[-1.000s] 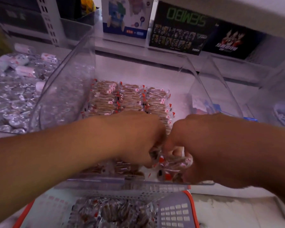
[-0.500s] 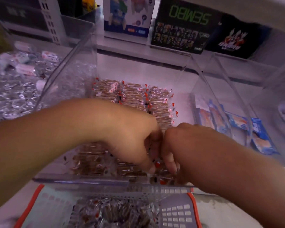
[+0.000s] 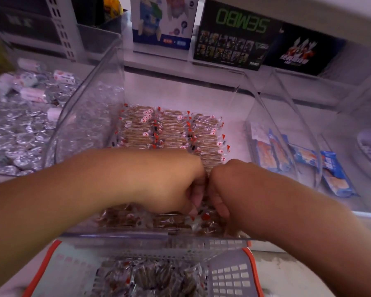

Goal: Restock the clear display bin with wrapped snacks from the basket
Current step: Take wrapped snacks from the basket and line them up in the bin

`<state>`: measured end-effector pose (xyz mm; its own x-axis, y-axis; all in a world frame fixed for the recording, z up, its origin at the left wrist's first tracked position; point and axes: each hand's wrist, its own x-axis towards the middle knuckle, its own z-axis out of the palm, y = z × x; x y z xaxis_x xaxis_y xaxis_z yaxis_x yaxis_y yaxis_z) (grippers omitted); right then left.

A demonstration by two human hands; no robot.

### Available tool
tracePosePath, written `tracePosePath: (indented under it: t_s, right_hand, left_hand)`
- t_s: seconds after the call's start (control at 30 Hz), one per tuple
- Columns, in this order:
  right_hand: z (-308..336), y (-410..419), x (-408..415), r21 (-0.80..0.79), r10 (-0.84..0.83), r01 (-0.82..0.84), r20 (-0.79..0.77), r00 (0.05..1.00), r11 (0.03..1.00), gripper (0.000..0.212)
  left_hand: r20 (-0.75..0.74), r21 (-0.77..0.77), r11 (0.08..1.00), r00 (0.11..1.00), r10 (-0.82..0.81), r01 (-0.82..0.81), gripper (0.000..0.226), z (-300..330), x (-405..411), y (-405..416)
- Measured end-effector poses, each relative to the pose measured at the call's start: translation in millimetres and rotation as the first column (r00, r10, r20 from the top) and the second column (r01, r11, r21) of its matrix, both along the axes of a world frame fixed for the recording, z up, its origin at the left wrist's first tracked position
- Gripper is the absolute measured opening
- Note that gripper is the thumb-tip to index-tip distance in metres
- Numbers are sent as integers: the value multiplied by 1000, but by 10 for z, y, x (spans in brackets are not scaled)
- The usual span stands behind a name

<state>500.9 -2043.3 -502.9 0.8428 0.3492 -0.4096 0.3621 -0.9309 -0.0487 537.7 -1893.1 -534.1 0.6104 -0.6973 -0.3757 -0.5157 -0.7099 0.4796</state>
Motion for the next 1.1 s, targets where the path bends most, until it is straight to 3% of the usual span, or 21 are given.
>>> tracePosePath:
  t_s: [0.13,0.27,0.4,0.47,0.53,0.6,0.67,0.93,1.03,1.1]
  right_hand:
    - [80,-7,6,115,3,5,-70,998,993,13]
    - [161,30,25,242,46,-17,-117,992,970,21]
    - [203,35,-132,341,60,-117,172,983,933,18]
    - [232,16,-368,427,19,-119,231,973,896,28]
    - [166,-33,-644,346,10,-84,211,977,935,27]
    - [100,-81,-820,166,2,-46,256,967,985,14]
    - [95,-94,-851,94,-17,-15,338,941,995,22]
    - [175,-86,-1168,146,-64,2,418,906,989,23]
    - [123,-130,-1253,120,-59,5,458,887,993,25]
    - [134,-177,-1292,125,-57,4,426,903,992,25]
  left_hand:
    - [24,97,995,1000,-6,3,14,35,-17,69]
    - [93,158,987,996,10,-25,24,140,-73,252]
    - [251,28,996,965,78,-88,37,286,-308,473]
    - [237,-89,990,963,132,-114,38,346,-510,597]
    - [186,-117,985,972,144,-124,30,358,-689,690]
    - [280,-57,994,954,107,-95,20,320,-781,725]
    - [370,-48,994,923,110,-99,13,299,-843,724]
    - [417,-149,980,891,183,-132,4,276,-1147,785]
    - [428,-210,969,879,209,-129,16,214,-1251,734]
    - [415,-231,965,884,217,-129,6,182,-1314,700]
